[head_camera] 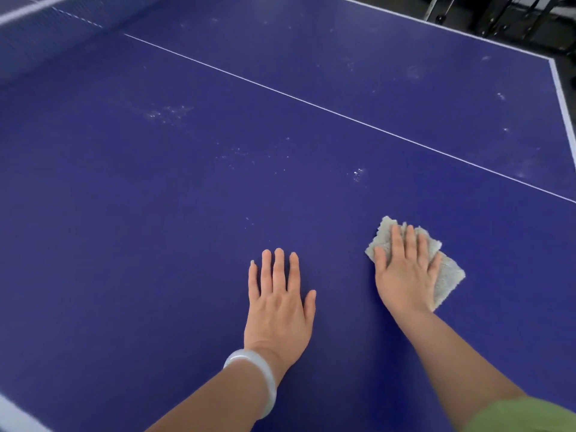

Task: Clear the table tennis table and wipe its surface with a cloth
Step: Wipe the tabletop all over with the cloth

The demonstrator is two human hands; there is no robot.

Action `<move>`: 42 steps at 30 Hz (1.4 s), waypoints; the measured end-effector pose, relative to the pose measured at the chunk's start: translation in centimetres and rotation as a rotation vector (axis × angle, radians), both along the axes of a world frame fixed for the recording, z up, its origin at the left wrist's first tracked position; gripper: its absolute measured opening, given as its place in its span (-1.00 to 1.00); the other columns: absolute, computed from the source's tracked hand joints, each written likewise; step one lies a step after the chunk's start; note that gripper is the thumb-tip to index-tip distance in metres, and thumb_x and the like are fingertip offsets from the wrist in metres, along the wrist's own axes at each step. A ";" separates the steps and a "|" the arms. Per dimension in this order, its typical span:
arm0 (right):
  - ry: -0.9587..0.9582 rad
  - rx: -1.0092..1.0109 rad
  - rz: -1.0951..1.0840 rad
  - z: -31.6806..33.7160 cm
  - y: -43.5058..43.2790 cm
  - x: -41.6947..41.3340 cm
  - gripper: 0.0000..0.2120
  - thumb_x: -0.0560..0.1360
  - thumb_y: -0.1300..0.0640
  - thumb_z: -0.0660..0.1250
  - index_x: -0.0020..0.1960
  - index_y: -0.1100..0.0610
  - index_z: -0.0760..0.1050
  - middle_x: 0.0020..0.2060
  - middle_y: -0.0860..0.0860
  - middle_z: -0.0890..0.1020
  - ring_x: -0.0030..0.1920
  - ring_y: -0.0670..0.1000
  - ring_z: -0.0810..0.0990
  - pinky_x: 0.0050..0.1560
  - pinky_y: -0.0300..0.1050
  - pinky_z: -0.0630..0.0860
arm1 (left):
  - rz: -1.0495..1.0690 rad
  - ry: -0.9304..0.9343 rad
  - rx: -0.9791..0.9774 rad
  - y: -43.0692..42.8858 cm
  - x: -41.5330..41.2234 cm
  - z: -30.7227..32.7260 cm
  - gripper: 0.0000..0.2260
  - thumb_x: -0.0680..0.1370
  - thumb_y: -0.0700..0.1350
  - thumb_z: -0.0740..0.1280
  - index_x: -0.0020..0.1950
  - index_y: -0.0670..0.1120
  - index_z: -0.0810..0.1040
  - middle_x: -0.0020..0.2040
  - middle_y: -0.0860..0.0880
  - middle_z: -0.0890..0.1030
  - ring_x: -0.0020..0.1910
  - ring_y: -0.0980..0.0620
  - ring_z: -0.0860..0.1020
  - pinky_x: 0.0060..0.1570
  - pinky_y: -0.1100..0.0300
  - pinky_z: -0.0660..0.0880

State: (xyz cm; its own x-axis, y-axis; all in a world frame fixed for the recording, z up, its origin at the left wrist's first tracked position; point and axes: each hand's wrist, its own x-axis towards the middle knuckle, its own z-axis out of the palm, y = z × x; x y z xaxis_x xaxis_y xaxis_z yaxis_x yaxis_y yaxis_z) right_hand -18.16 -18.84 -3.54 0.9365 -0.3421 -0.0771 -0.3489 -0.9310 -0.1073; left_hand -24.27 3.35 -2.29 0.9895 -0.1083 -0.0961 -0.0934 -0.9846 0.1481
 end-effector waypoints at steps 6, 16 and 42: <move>-0.029 -0.023 0.042 -0.3 -0.6 0.8 -0.38 0.60 -0.22 -0.21 0.62 -0.05 -0.13 0.61 -0.06 -0.07 0.59 -0.01 -0.20 0.55 0.15 -0.23 | -0.001 -0.112 -0.263 3.8 1.7 0.3 -0.49 0.63 0.11 0.03 0.53 -0.10 0.28 0.52 -0.12 0.23 0.52 -0.14 0.20 0.51 -0.04 0.05; 0.026 0.031 -0.053 0.5 0.1 7.4 -0.39 0.63 -0.18 -0.18 0.62 -0.02 -0.20 0.61 -0.01 -0.13 0.59 0.04 -0.22 0.54 0.22 -0.26 | 0.281 -0.045 -0.039 9.1 8.6 -0.3 -0.23 0.56 0.36 -0.29 0.61 -0.12 -0.04 0.60 -0.21 -0.04 0.58 -0.14 -0.17 0.54 -0.08 -0.24; 0.146 0.111 0.747 0.9 7.4 23.6 -0.48 0.68 -0.15 -0.13 0.60 -0.16 -0.17 0.60 -0.11 -0.18 0.57 -0.05 -0.30 0.49 0.10 -0.36 | 0.309 -0.060 -0.093 9.2 8.7 0.0 -0.25 0.55 0.31 -0.25 0.60 -0.10 0.07 0.60 -0.17 0.04 0.59 -0.08 -0.12 0.55 -0.05 -0.18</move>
